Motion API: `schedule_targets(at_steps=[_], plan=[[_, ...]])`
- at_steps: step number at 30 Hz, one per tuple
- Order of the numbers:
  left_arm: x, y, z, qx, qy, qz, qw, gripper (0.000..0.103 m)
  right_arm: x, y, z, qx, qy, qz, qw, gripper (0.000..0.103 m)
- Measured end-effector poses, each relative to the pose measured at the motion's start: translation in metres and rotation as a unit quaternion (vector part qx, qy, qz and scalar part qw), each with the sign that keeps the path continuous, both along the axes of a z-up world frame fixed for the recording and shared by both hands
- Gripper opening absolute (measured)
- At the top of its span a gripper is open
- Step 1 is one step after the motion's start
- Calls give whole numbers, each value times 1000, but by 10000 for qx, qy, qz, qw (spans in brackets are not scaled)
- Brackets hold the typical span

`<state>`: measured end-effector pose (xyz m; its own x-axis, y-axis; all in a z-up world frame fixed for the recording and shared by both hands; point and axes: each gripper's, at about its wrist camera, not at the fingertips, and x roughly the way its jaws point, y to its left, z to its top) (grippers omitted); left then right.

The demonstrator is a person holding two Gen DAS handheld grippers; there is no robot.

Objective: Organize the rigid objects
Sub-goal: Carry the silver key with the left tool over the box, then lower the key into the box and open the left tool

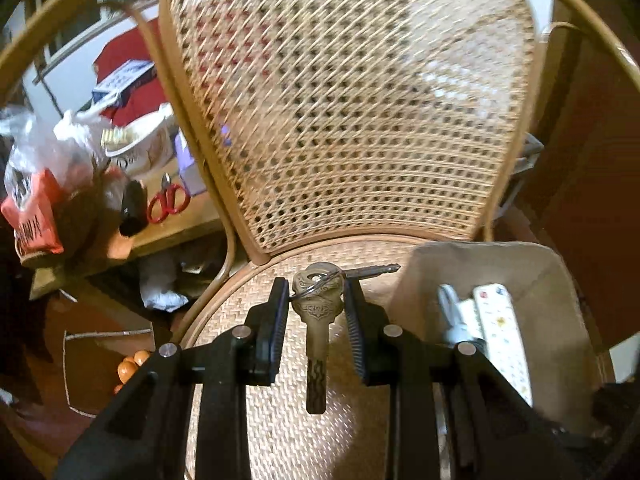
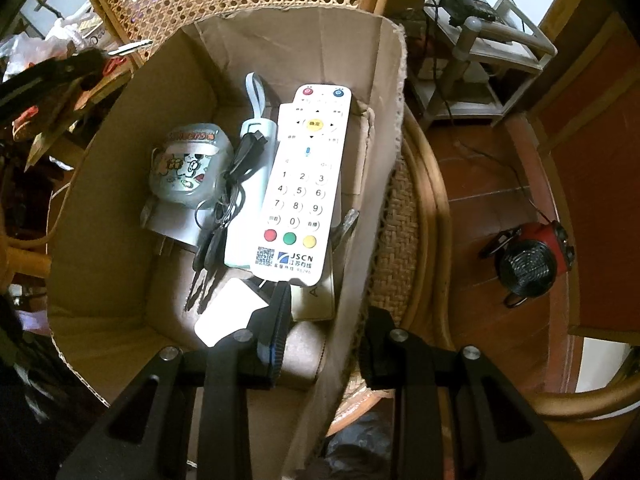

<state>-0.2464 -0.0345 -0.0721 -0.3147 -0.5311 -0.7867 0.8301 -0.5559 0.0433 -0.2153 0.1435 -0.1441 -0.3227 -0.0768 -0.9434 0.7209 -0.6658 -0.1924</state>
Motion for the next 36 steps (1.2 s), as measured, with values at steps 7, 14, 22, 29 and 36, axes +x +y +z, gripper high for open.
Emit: schedule_targets(at_steps=[7, 14, 22, 29, 36], plan=[[-8, 45, 24, -145, 116, -346, 9992, 26, 0, 5, 0, 122, 351, 653, 9972, 10], [-20, 78, 28, -97, 178, -571, 9982, 26, 3, 6, 1, 140, 456, 757, 9960, 9], [-32, 98, 19, 29, 173, -707, 9973, 26, 5, 7, 0, 183, 463, 892, 9948, 9], [-39, 105, 2, 243, 172, -745, 9968, 26, 4, 7, 1, 114, 425, 888, 9951, 10], [-43, 106, -14, 455, 129, -695, 9965, 26, 3, 6, 1, 90, 410, 887, 9952, 10]])
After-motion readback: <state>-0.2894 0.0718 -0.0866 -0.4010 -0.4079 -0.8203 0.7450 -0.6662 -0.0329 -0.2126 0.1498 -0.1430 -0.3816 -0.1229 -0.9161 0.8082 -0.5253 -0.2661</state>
